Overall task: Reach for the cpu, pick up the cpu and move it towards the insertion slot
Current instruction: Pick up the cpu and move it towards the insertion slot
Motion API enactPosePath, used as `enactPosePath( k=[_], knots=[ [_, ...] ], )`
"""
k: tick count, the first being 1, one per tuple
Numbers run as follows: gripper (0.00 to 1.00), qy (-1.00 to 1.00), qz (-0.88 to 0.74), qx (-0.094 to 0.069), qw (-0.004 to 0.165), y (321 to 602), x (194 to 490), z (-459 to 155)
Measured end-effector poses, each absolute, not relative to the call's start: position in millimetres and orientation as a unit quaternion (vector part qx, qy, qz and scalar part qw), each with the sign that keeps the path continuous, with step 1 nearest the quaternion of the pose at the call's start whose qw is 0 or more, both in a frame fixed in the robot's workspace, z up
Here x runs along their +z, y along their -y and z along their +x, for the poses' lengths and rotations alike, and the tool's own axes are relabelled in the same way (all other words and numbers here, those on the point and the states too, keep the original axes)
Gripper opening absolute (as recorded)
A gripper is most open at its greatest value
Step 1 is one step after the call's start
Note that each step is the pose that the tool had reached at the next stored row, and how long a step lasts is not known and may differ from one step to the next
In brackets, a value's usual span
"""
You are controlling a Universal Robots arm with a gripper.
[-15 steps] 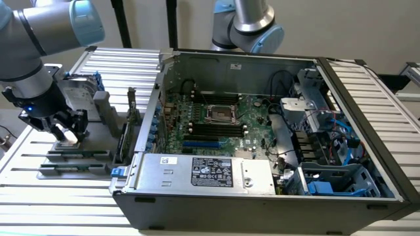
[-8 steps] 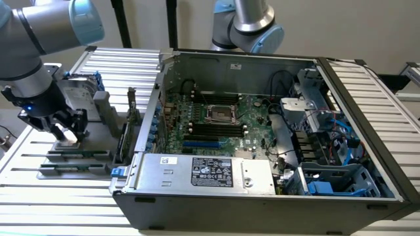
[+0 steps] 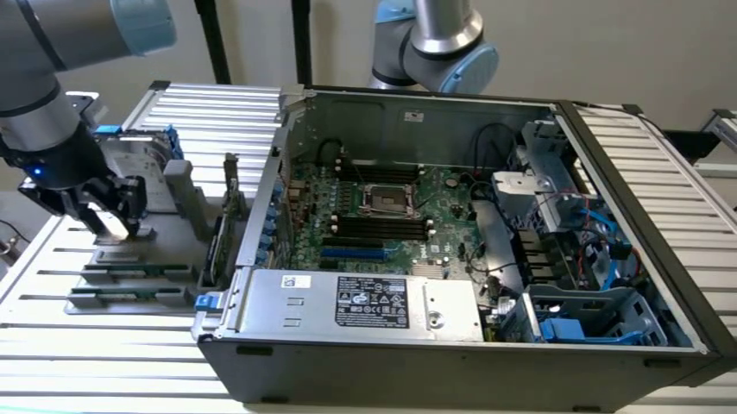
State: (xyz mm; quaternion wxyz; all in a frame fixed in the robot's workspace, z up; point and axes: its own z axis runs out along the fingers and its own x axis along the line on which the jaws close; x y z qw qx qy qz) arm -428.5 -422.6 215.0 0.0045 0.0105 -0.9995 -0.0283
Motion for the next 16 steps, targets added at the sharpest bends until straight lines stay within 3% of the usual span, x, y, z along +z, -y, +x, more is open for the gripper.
enactPosePath(
  k=[16],
  knots=[
    [0.55, 1.000, 0.011, -0.028, 0.004, 424, 288, -419]
  ],
)
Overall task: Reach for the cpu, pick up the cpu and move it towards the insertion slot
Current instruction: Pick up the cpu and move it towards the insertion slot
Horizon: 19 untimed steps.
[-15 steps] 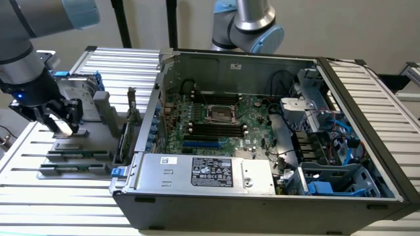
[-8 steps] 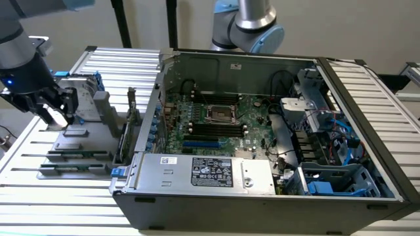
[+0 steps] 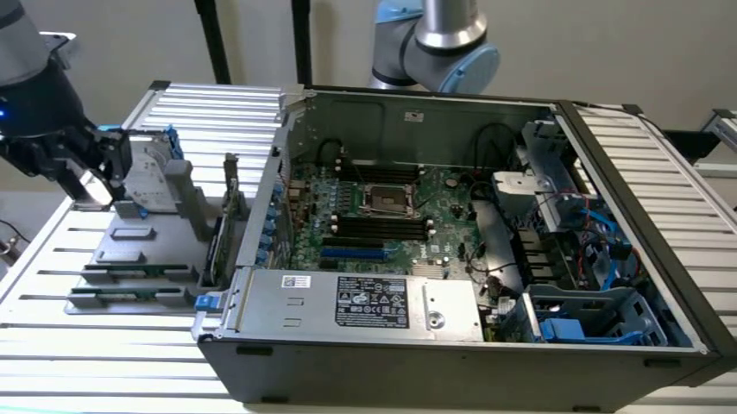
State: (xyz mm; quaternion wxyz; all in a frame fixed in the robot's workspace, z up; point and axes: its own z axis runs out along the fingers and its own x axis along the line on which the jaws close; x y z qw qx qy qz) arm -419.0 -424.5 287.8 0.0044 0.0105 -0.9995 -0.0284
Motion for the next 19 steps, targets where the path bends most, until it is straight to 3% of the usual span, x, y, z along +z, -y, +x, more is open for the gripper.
enactPosePath(
  k=[19],
  knots=[
    [0.55, 0.999, 0.011, -0.043, 0.004, 436, 359, -341]
  ],
)
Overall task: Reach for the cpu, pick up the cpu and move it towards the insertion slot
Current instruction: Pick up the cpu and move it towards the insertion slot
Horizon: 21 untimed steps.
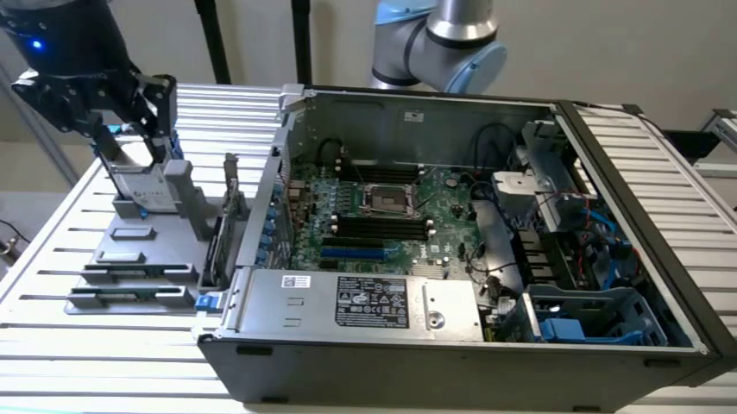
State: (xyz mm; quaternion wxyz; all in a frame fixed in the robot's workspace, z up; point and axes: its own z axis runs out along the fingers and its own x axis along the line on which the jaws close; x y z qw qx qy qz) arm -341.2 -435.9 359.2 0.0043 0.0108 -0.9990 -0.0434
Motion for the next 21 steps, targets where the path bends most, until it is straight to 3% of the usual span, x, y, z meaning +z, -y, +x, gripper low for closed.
enactPosePath(
  k=[15, 21],
  knots=[
    [0.55, 0.997, 0.011, -0.079, 0.004, 440, 379, -273],
    [0.55, 0.996, 0.011, -0.085, 0.004, 441, 381, -246]
  ],
)
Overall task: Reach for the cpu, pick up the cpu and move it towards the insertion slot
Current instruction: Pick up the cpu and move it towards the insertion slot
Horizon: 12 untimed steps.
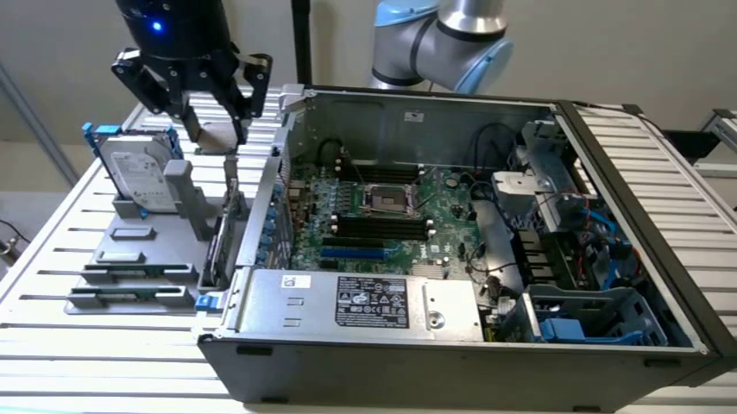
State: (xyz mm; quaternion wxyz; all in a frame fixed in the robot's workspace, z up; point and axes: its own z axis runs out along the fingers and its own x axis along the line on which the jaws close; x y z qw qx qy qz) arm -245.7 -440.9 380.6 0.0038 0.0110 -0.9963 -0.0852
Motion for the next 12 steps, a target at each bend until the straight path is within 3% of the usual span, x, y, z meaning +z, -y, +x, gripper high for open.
enactPosePath(
  k=[12],
  knots=[
    [0.55, 0.996, 0.011, -0.086, 0.005, 441, 381, -191]
  ],
)
